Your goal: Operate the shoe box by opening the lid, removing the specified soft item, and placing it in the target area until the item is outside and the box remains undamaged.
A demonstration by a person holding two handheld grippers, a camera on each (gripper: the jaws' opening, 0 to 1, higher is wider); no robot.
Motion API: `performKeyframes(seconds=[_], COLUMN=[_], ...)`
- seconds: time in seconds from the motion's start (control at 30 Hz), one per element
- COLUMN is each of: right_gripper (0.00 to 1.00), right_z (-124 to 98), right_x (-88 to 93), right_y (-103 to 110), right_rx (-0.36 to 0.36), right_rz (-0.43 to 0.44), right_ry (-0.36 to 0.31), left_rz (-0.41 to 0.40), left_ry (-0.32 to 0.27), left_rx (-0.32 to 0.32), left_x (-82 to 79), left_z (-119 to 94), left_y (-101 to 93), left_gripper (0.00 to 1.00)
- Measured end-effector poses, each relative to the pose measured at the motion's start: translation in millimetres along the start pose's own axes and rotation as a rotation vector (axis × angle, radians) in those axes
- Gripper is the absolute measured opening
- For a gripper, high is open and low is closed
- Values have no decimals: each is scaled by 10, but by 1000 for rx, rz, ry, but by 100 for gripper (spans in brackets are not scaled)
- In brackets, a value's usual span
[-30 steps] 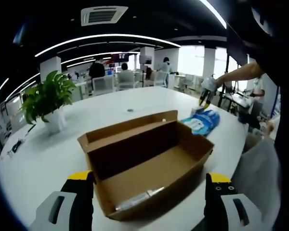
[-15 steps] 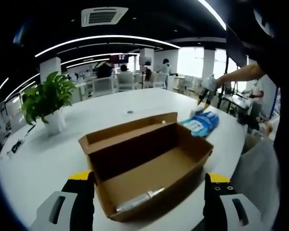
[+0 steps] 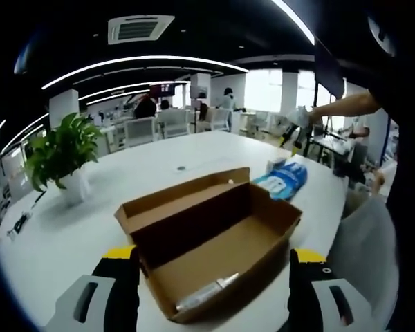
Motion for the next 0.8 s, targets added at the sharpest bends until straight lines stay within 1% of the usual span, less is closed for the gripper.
performKeyframes(seconds=[0.07,0.13,0.27,0.4,0.47,0.5,0.63,0.73,0.77,0.8], right_gripper=[43,45,48,52,55,57,63,67,69,70], right_z=[-50,-30,-122,-235,-288,-318,-376,-410,-430,-455], right_x=[-51,-85,-97,-131,-178,-214,-277,-307,-355,-394], right_y=[54,67,138,208,278,327,460,550,618,682], right_rx=[14,31,61,97,118,120,137,155,160,166], right_rz=[18,60,105,174,218,226,266,300,306,318], right_ry=[-10,-40,-71,-110,-136,-140,-171,-197,-202,-212], left_rz=[15,24,40,60,77,80,104,132,141,148], left_ry=[3,-2,-2,5,20,22,34,63,82,87], left_rx=[9,16,40,55,62,63,68,75,77,79], left_x=[-3,-16,-45,-55,-64,-66,-143,-167,-185,-215], left_z=[-4,-5,12,23,18,17,22,40,45,52], left_y=[44,78,99,131,143,145,140,202,224,199], left_gripper=[88,88,87,85,82,80,78,73,72,72])
Point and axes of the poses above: the point that each gripper's makers call its tool centre point, and the gripper's own axes: z roughly forward along the fingers, y roughly to its left, x roughly out of its underside, the point moved 6 cm from there along -z, roughly backward along the fingers, and after that the axes turned 6 degrees about -z, right-handed, at the moved point
